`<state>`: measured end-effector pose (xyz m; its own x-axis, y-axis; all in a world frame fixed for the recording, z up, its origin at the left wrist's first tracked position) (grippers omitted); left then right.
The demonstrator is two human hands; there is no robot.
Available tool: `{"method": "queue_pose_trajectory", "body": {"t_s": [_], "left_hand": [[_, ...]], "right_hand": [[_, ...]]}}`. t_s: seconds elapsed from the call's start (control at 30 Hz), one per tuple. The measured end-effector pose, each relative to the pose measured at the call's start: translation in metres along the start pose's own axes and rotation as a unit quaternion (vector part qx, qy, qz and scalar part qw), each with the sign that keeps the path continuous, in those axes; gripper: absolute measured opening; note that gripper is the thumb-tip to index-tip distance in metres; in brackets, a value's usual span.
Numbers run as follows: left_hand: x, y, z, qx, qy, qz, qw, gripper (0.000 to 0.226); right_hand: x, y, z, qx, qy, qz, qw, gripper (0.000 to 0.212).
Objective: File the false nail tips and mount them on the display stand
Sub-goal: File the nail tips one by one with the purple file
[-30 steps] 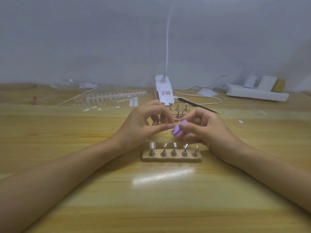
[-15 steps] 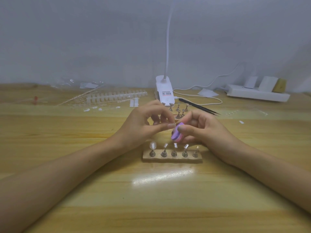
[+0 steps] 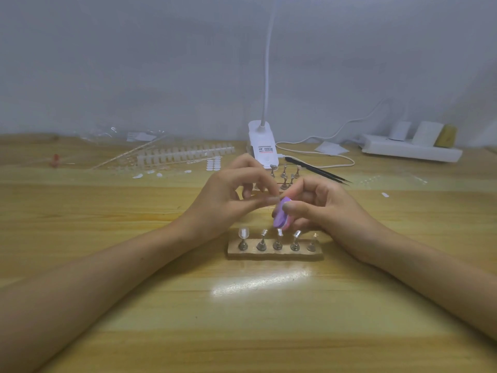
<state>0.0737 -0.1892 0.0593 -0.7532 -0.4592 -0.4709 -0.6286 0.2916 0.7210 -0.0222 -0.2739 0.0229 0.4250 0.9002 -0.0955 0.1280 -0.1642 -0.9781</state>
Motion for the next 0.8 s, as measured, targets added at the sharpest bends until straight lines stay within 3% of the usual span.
{"method": "queue_pose_trajectory", "body": {"t_s": [0.17,0.3,0.4,0.53,0.67,0.8], "left_hand": [[0.005,0.003,0.000,0.018,-0.022,-0.021,0.999,0.013],[0.001,0.001,0.000,0.007,-0.001,-0.013,1.000,0.008],[0.005,0.004,0.000,0.021,-0.017,-0.026,0.999,0.010],[0.000,0.004,0.001,0.020,0.010,-0.024,0.999,0.011],[0.003,0.006,0.001,0.020,-0.004,-0.027,0.999,0.012],[0.004,0.007,0.002,0.027,-0.011,-0.031,0.999,0.011]], "right_hand": [[-0.020,0.000,-0.001,-0.010,0.093,-0.078,0.993,0.022],[-0.001,0.000,0.000,0.000,0.013,-0.003,1.000,0.026],[-0.018,0.000,0.000,-0.011,0.090,-0.067,0.994,0.022],[-0.002,0.000,-0.001,-0.003,0.011,-0.006,1.000,0.024],[-0.019,0.002,-0.001,-0.009,0.088,-0.061,0.994,0.025],[-0.017,0.006,-0.005,0.021,0.068,-0.058,0.996,0.025]]}}
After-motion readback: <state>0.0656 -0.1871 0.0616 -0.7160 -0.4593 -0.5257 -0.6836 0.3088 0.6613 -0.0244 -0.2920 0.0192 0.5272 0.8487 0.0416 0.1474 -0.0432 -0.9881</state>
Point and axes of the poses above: each hand's wrist, its own z-axis away from the middle knuckle, its own x-axis out of the palm, y = z × x, the point moved 9 cm from there along -z, towards the middle knuckle, and after that the axes turned 2 degrees about -x, right-handed, at the moved point
